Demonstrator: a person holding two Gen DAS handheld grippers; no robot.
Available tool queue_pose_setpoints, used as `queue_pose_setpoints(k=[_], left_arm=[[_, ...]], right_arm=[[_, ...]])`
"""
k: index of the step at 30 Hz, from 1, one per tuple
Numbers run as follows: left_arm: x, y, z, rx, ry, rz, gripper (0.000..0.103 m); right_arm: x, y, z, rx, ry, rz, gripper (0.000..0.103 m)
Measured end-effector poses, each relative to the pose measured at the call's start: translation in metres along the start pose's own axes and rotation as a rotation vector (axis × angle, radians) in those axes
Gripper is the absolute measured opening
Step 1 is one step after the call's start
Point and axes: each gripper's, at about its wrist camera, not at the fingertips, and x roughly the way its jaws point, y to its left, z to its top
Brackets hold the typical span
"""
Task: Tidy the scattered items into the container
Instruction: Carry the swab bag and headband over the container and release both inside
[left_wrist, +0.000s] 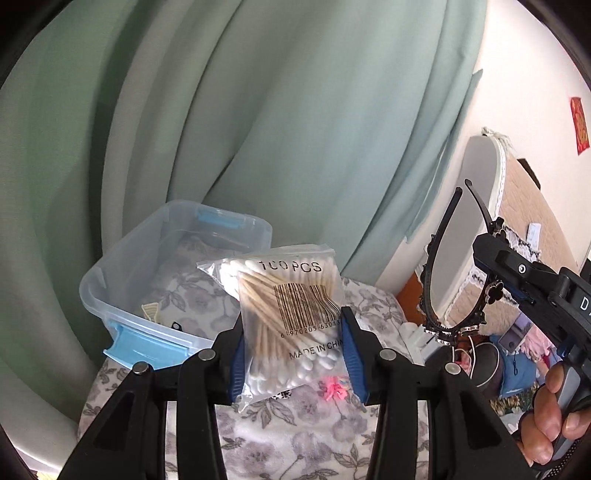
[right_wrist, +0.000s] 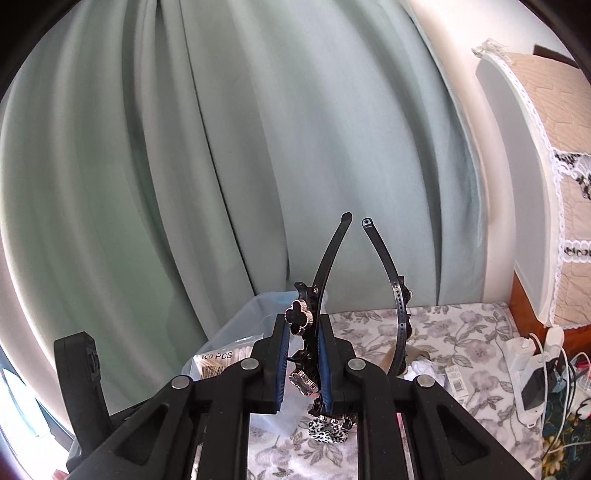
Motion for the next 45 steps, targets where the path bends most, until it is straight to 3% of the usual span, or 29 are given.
queue_pose_setpoints(k=[7,16,25,45], left_arm=[[-0.014,0.045,0.009,-0.07,-0.068,0.059,0.047],[-0.004,0.099,0.01,-0.168,-0.072,0.105,0.047],[0.02,0.121,0.019,-0.185,-0.069,0.107,0.047],[0.076,0.134,0.022,-0.199,0.002,0.123,0.047]], right_arm=[[0.035,0.04,0.001,-0.064,0.045,0.109,0.016],[0.099,0.074,-0.012,-0.124,0.141,0.181,0.016],[0.152,0.095,-0.02,-0.134,0.199,0.28,0.016],[0.234,0.053,-0.064,-0.068,0.362,0.225,0.017]])
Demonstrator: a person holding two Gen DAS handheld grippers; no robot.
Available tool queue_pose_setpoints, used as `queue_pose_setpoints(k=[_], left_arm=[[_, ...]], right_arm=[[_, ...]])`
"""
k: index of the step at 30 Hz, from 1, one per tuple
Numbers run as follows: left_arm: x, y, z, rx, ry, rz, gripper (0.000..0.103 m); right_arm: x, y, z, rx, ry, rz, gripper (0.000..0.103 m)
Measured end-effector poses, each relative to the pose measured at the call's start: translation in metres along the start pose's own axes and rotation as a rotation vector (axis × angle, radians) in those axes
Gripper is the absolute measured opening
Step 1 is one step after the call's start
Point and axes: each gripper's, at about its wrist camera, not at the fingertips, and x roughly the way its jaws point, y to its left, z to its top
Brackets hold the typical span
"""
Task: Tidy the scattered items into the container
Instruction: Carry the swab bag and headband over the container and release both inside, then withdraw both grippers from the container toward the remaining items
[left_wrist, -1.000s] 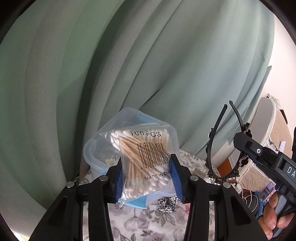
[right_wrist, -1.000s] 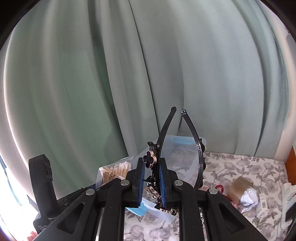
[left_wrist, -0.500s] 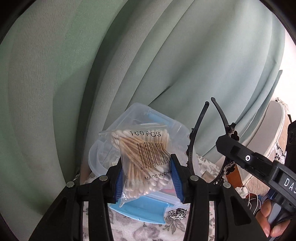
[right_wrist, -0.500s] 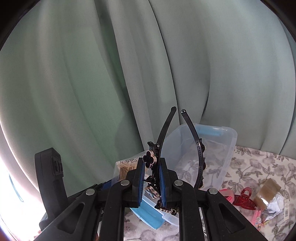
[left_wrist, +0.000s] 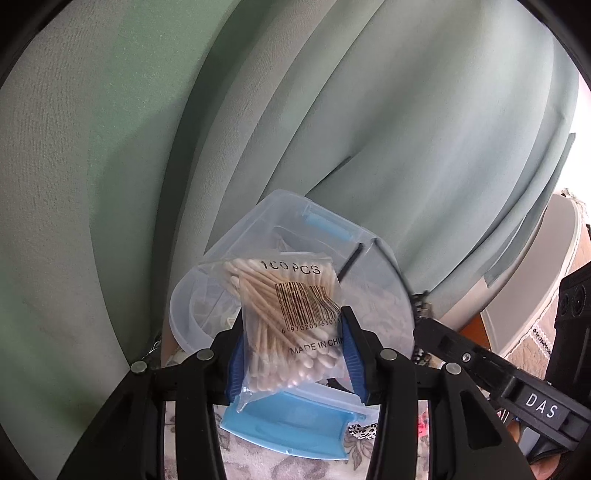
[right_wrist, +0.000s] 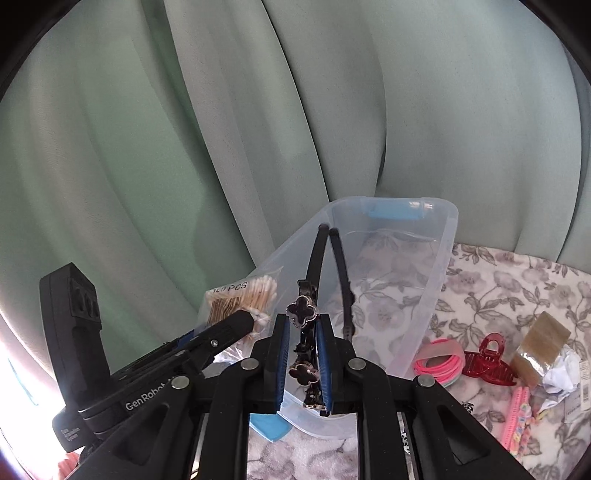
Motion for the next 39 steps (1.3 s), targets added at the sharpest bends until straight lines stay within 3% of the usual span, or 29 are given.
queue_pose_setpoints(k=[6,12,20,26,32,39], left_arm=[[-0.004,0.005,-0.01,-0.001,0.01,-0.002,0.055],[0.013,-0.004,-0.01,0.025,0.013,-0.015,0.071],[-0.002,-0.017,-0.017,0.056,0.018,0.021,0.076],[-0.01,-0.034,-0.024,0.061,0.056,0.008,0.077],[-0.029,-0.066,-0.032,0.118,0.042,-0.007,0.077],[-0.044,-0.11,-0.045,0.152,0.052,-0.064,0.077]], right_arm=[[0.009,-0.018,-0.001,0.014,0.02,-0.01,0.019],[-0.019,0.008,-0.013,0.021,0.027,-0.03,0.02],[-0.043,0.001,-0.022,0.061,0.002,-0.041,0.034],[-0.077,-0.016,-0.034,0.127,-0.036,-0.08,0.046],[-0.118,-0.044,-0.065,0.207,-0.068,-0.132,0.048],[-0.173,-0.081,-0.09,0.31,-0.167,-0.196,0.052]])
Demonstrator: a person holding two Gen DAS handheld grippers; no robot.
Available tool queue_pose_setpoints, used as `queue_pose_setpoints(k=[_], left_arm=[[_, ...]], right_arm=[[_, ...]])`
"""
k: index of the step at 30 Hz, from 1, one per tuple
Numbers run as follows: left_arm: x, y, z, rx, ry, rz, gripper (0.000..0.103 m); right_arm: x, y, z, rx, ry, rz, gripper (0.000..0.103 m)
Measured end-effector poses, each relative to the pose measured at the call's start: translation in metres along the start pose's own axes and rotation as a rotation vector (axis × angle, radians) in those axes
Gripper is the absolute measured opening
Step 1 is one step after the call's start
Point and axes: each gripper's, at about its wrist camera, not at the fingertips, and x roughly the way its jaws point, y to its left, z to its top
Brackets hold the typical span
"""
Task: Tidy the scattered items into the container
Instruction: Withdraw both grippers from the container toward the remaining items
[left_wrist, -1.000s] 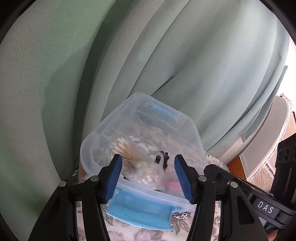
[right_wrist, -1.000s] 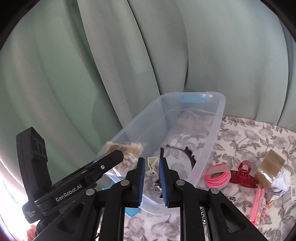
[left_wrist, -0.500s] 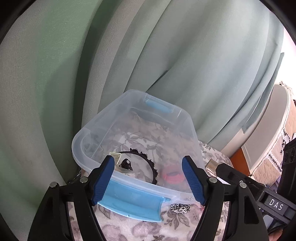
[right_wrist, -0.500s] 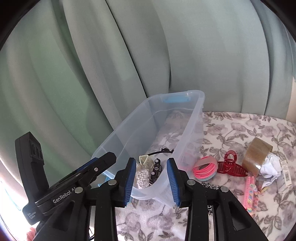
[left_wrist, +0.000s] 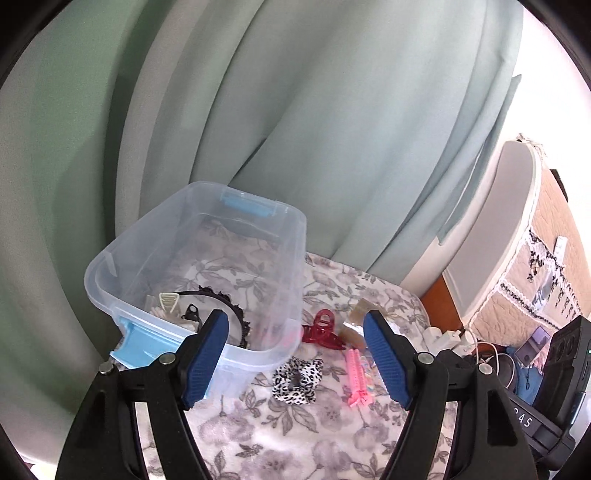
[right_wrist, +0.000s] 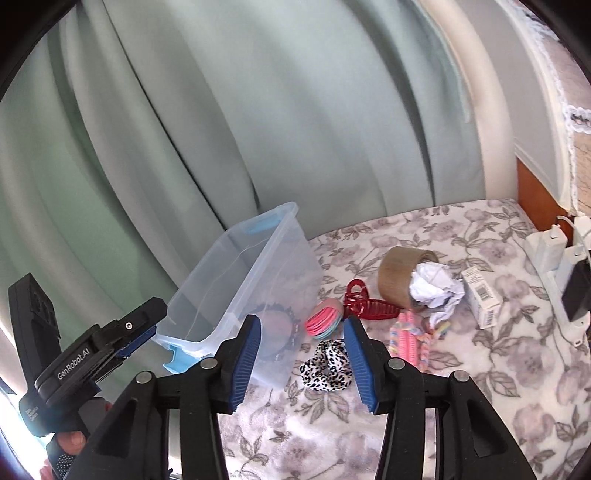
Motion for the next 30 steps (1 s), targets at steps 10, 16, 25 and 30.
queue_pose_setpoints(k=[10,16,25,30], left_arm=[[0.021,-0.057,-0.04,0.151,0.125,0.0,0.077],[0.049,-0.064,-0.064,0.197,0.221,0.036,0.077],[0.081,-0.053,-0.086,0.196,0.31,0.101,0.076],[0.101,-0.05,-0.095,0.214,0.344,0.142,0.076]], right_arm=[[-0.037,-0.051,-0.015,0.08,-0.036,-0.122,0.058],[-0.038,-0.068,-0.025,0.092,-0.009,-0.154,0.058],[-0.017,-0.092,-0.041,0.139,0.07,-0.161,0.058],[0.003,-0.094,-0.051,0.114,0.128,-0.147,0.058]])
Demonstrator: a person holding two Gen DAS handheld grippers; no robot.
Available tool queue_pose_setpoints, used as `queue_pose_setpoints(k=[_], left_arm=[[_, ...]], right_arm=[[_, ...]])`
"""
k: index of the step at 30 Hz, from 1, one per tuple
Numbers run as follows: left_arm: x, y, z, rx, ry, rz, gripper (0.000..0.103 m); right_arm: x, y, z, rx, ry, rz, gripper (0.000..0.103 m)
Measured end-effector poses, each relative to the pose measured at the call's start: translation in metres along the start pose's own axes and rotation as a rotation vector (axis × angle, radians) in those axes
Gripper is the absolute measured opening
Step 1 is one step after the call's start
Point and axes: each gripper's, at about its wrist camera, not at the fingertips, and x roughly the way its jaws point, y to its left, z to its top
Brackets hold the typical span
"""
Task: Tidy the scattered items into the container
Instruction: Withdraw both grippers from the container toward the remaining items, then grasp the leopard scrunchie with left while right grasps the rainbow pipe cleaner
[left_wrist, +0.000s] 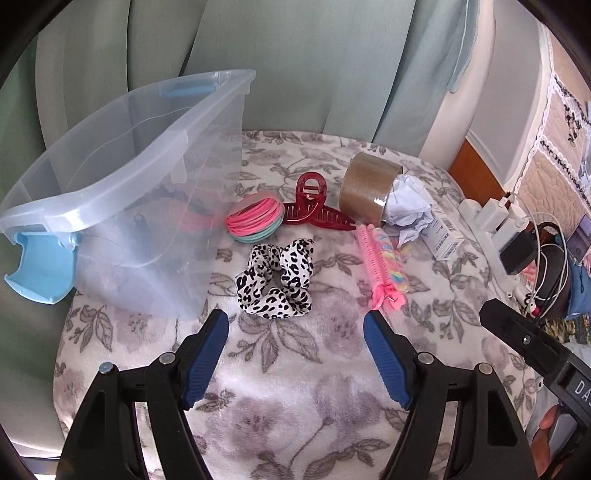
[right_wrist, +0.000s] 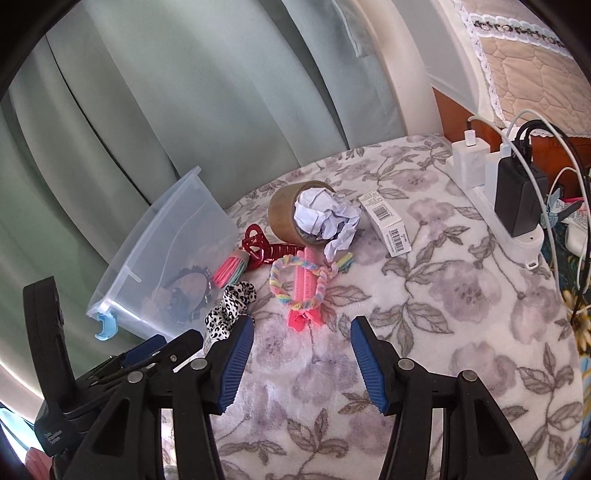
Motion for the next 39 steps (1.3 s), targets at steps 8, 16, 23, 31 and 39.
queue_pose_setpoints(k=[8,16,23,31,39], left_arm=[[0.039,0.0,0.007,0.013,0.036,0.047,0.076],[0.073,0.013,0.011,-0.035,0.089,0.04,0.077],[0.091,0.015,0.012,-0.033,0.104,-0.01,0.077],[0.1,0.022,0.017,-0.095,0.119,-0.02,0.077],[0.097,0.019,0.019,-0.102,0.119,-0.048,0.076]], right_arm=[[0.038,0.0,-0.005,-0.017,0.084,-0.007,0.058],[0.078,0.0,0.003,-0.026,0.138,-0.013,0.059],[0.102,0.008,0.012,-0.058,0.16,-0.013,0.061],[0.129,0.003,0.025,-0.04,0.168,-0.027,0.063],[0.139,-0.003,0.033,-0.003,0.158,-0.001,0.063]])
